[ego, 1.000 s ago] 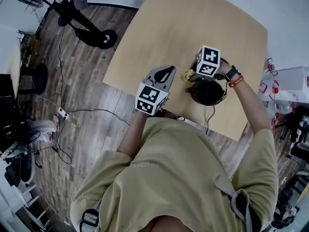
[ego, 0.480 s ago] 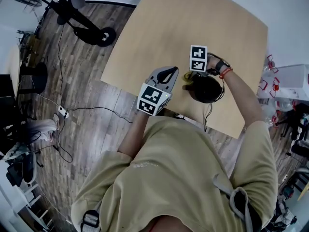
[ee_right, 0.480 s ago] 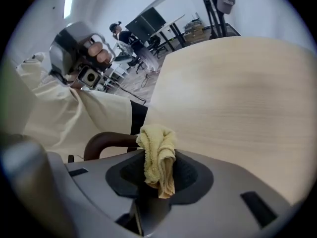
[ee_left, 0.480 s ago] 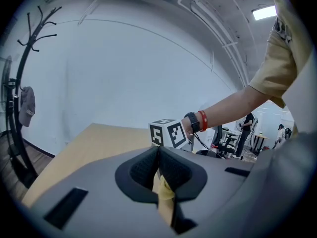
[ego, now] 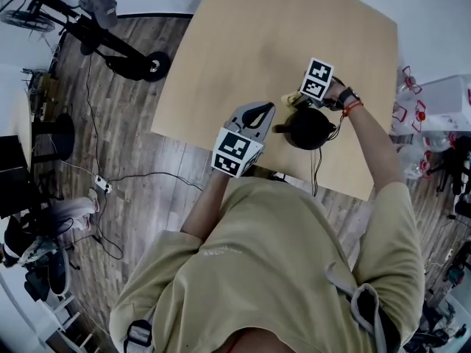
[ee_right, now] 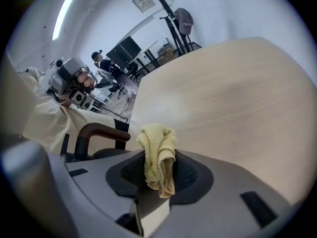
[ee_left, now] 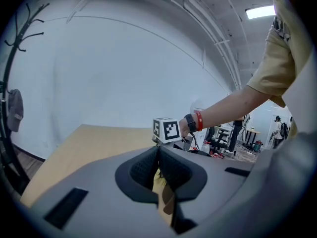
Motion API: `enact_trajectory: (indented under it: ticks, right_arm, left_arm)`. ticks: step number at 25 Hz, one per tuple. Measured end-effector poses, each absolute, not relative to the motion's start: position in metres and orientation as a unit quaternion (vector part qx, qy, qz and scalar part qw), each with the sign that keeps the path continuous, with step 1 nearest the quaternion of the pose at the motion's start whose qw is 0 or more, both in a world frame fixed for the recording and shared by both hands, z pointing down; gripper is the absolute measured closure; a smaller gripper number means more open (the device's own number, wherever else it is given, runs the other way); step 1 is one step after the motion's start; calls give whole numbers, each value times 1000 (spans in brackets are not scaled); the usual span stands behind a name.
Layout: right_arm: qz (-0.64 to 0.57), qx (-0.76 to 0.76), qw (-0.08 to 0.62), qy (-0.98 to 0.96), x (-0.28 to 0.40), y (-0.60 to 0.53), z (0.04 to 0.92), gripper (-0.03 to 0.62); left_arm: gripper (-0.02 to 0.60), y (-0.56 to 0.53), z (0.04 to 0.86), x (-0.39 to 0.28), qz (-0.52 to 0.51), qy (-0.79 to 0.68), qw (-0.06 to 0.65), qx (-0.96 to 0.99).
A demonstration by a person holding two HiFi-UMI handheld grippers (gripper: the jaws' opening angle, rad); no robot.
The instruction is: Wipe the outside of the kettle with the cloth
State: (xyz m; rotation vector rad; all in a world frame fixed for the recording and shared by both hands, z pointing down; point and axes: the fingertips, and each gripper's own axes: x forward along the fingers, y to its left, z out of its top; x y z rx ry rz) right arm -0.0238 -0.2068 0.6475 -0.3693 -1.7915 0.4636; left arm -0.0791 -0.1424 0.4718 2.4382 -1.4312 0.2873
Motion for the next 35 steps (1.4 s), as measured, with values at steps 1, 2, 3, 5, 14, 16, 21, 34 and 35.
enact_trajectory:
  ticks: [1,2,3,5,14,16,21,34,35]
  right_arm:
    - [201,-147,584,-773,-18,-211,647,461]
    - [205,-135,580,-777,-11,-216,645,461]
    - [209,-124,577,-780,-3,-221,644,461]
    - [219,-101,567,-787,14,-228,641,461]
    - [279,-30,530,-800,90,-220,638,461]
    - [296,-21,514,-805,108,-212,639,461]
    - [351,22,444,-824,137,-194,637,461]
    - [411,111,351,-834,173,-111,645,461]
    - [415,115,351,-831,173,-104,646,461]
  left_arm:
    - [557,-143,471,-76,102,-495,148,850]
    - [557,-143,471,-72,103,-491,147,852]
    - [557,-144,469,-67,104,-488,145,855]
    - [557,-145,467,-58,105,-479,142,860]
    - [557,-136,464,-18,114,-427,132,887]
    - [557,-133,463,-5,114,-411,130,895]
    - [557,-127,464,19,113,-381,127,909]
    - [557,-125,473,26,112,-367,134,914]
    - [557,-124,474,28,112,-365,134,915]
